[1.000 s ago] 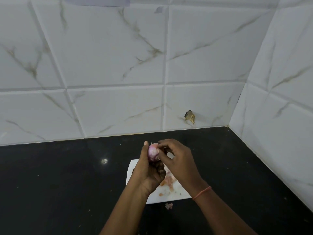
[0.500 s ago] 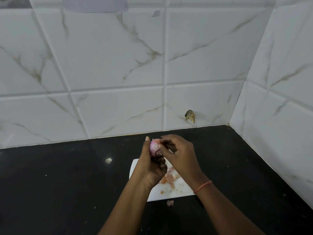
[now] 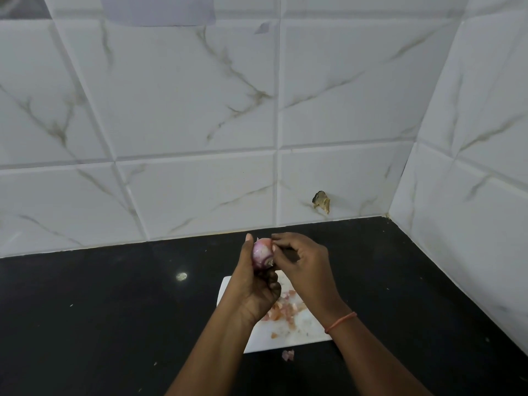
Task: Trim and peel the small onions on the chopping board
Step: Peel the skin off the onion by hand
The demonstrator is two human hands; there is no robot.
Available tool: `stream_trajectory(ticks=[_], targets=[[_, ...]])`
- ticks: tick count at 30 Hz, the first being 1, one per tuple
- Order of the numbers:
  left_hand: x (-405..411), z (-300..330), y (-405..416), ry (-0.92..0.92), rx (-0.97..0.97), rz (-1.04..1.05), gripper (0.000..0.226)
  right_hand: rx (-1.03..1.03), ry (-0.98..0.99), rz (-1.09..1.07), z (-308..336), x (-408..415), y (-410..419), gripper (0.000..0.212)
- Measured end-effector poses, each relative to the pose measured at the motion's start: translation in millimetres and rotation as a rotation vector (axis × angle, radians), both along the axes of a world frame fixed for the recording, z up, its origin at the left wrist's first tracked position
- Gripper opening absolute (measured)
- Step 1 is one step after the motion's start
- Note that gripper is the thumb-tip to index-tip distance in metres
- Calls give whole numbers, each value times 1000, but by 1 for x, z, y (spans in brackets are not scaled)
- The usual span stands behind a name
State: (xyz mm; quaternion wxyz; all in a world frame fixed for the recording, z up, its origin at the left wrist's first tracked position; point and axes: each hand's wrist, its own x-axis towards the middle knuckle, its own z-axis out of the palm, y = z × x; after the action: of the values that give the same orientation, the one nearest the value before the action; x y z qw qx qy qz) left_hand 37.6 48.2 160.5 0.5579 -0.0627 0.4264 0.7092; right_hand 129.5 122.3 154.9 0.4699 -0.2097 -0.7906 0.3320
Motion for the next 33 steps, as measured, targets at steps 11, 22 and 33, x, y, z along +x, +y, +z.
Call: stream_trajectory(ticks=[11, 22, 33], targets=[[-9, -13, -1, 14, 30, 22, 56, 32, -11, -2, -18, -7, -6, 13], [-7, -17, 2, 139, 9, 69, 54, 226, -313, -117, -20, -18, -7, 15], [-23, -24, 1, 163, 0, 0, 53, 9, -335, 38, -13, -23, 6, 9]])
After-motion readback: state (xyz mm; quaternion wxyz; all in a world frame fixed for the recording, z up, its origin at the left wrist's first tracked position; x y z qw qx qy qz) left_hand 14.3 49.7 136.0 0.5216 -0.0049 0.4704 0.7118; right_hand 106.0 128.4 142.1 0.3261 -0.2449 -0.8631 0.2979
